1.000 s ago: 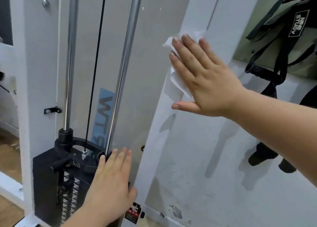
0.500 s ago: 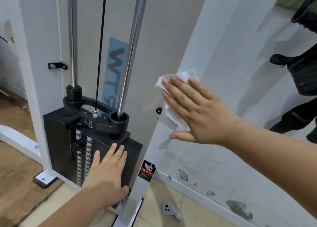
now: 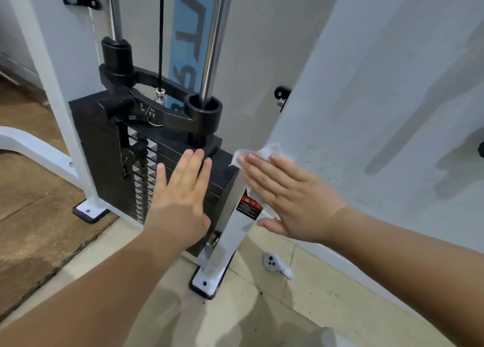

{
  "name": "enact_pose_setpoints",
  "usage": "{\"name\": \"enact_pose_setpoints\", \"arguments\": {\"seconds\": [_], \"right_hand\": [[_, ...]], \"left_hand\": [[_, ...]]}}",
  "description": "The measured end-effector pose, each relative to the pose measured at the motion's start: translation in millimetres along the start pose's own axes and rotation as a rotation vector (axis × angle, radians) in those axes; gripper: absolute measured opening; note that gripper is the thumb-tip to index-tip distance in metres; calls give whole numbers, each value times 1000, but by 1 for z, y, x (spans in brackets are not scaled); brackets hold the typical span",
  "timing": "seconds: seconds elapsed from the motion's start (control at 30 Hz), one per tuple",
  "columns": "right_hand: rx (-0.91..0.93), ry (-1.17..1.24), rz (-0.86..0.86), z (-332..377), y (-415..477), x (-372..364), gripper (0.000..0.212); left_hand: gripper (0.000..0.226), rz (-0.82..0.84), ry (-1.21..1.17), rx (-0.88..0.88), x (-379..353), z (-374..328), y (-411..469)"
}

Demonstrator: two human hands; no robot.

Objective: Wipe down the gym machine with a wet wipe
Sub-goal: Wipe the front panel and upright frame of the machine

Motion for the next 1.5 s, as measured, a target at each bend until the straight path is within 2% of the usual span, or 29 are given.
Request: {"name": "enact_pose_setpoints", "arguments": {"seconds": [0.07,0.13,0.37,0.57,0.7,0.77,0.83,0.93,1.0,1.13,1.23,1.37,1.5], "right_hand": [[-104,32,-48,-1,-1,1,90],[-116,48,-17,16,-6,-7,92],[55,83,228,110,-26,-62,95],[185,47,337,178,-33,-102,91],[221,92,407,221,-36,-128,89],[239,82,431,239,-35,-137,87],[255,62,460,256,-33,-144,85],[294,19,520,283,-28,-153,81],[315,-7,539,302,-27,-164,80],[332,23,610,342,-27,-187,81],[338,60,708,368,-27,-200,91],[371,71,711,376,-28,-204,95],[304,49,577,343,-28,-188,91]], "left_hand": [[113,4,3,9,-3,1,1],[112,-32,7,-7,-5,3,0],[104,-143,16,-41,-17,4,4],[108,-206,14,-65,-21,5,1],[96,-317,21,-169,-58,9,-37],[93,-192,42,-189,-98,15,-64],[97,111,74,-222,-135,19,-86],[89,646,177,-313,-195,22,-116],[88,847,187,-356,-228,20,-134],[97,1061,103,-211,-281,10,-154],[103,1202,107,-158,-313,3,-177],[116,1220,116,-150,-329,2,-198],[111,1211,73,-118,-325,2,-190]]}}
Point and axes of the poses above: each hand's wrist, its own y-axis towards the middle knuckle, its own x-axis out of the back of the hand, z = x × y, the point moved 3 cm from there along y, towards the middle knuckle, and after that the axes turned 5 degrees about -x, right-handed, at the moved point
